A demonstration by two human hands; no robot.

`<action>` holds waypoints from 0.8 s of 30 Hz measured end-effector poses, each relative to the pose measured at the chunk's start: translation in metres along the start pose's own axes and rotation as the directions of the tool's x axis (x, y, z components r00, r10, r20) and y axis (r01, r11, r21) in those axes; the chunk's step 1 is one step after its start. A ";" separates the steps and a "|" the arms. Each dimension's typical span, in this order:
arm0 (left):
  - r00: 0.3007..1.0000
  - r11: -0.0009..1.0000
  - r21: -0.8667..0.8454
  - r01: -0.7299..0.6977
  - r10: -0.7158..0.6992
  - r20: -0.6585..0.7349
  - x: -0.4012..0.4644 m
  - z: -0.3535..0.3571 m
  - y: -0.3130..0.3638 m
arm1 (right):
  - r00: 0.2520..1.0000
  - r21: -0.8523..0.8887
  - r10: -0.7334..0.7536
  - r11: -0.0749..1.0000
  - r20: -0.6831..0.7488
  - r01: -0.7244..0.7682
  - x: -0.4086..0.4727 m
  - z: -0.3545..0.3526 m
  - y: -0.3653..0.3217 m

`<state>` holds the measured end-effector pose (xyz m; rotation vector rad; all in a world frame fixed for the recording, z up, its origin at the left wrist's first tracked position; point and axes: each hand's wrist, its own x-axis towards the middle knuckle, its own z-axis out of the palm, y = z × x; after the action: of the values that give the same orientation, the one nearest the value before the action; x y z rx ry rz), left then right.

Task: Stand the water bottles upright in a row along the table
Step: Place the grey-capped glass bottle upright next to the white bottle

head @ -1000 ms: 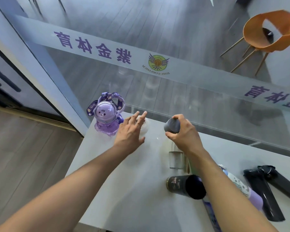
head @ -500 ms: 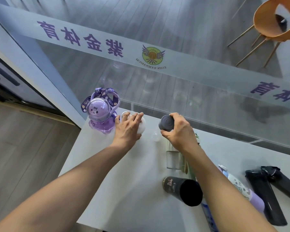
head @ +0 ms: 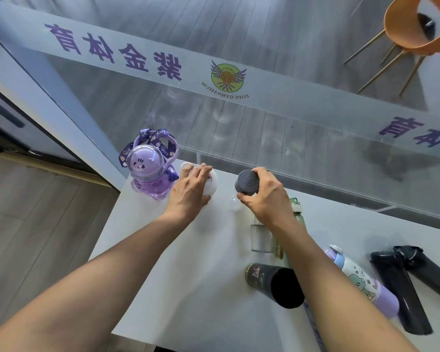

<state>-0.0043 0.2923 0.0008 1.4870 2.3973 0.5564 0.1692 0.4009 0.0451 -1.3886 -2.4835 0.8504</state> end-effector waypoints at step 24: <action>0.997 0.976 0.206 -0.073 0.074 0.006 -0.016 -0.018 0.021 | 0.998 -0.024 0.051 0.998 -0.032 -0.052 -0.014 -0.004 0.005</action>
<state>0.0122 0.2832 0.0263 1.6648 2.4729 0.3316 0.1821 0.3925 0.0476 -1.4687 -2.4531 0.8033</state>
